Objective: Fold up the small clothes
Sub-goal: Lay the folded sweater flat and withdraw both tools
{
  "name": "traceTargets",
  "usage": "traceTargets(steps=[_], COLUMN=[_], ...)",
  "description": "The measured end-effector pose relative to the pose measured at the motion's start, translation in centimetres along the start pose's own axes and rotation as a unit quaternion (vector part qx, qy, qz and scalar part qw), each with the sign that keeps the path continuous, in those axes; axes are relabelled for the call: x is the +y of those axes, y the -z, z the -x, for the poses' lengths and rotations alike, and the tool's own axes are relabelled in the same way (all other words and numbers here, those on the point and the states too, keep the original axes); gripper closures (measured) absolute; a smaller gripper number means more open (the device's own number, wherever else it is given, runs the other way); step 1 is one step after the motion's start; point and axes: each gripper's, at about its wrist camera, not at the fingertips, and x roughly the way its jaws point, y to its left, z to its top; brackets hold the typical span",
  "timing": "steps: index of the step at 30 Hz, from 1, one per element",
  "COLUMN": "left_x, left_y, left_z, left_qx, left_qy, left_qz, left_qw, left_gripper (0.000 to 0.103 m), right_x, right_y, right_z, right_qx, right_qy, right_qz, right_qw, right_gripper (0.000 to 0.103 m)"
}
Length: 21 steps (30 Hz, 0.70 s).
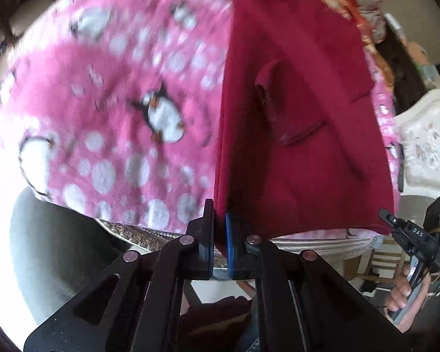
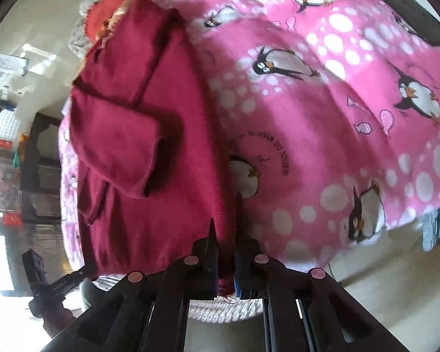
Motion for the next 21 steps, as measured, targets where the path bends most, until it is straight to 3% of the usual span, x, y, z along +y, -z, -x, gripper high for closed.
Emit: traceTargets(steps=[4, 7, 8, 11, 13, 15, 19, 21], left_x=[0.0, -0.2, -0.2, -0.7, -1.8, -3.1, -5.3, -6.2], left_y=[-0.4, -0.1, 0.1, 1.7, 2.7, 3.7, 5.0, 5.5], left_z=[-1.7, -2.7, -2.1, 0.4, 2.3, 4.3, 7.9, 9.7], left_qx=[0.013, 0.028, 0.023, -0.008, -0.046, -0.080, -0.138, -0.166], left_qy=[-0.024, -0.021, -0.017, -0.026, -0.054, -0.064, -0.088, -0.094], left_qz=[-0.017, -0.007, -0.005, -0.031, -0.056, -0.078, -0.108, -0.121], left_qw=[0.9995, 0.9994, 0.9996, 0.9991, 0.9959, 0.9916, 0.9806, 0.9742], left_gripper=[0.097, 0.094, 0.087, 0.061, 0.057, 0.057, 0.057, 0.051], right_x=[0.8, 1.1, 1.5, 3.2, 4.6, 5.8, 7.8, 8.9], right_y=[0.0, -0.4, -0.2, 1.1, 2.0, 2.9, 3.8, 4.2], right_z=[-1.3, -1.7, -1.0, 1.7, 3.7, 5.8, 8.7, 9.8], right_qx=[0.006, 0.002, -0.008, -0.055, -0.091, -0.125, -0.160, -0.172], right_qy=[0.049, 0.049, 0.050, 0.070, 0.078, 0.089, 0.087, 0.082], right_qz=[0.040, 0.027, 0.032, 0.064, 0.091, 0.109, 0.121, 0.128], right_qw=[0.998, 0.998, 0.998, 0.994, 0.989, 0.982, 0.976, 0.973], right_gripper=[0.097, 0.095, 0.091, 0.064, 0.029, 0.021, 0.021, 0.021])
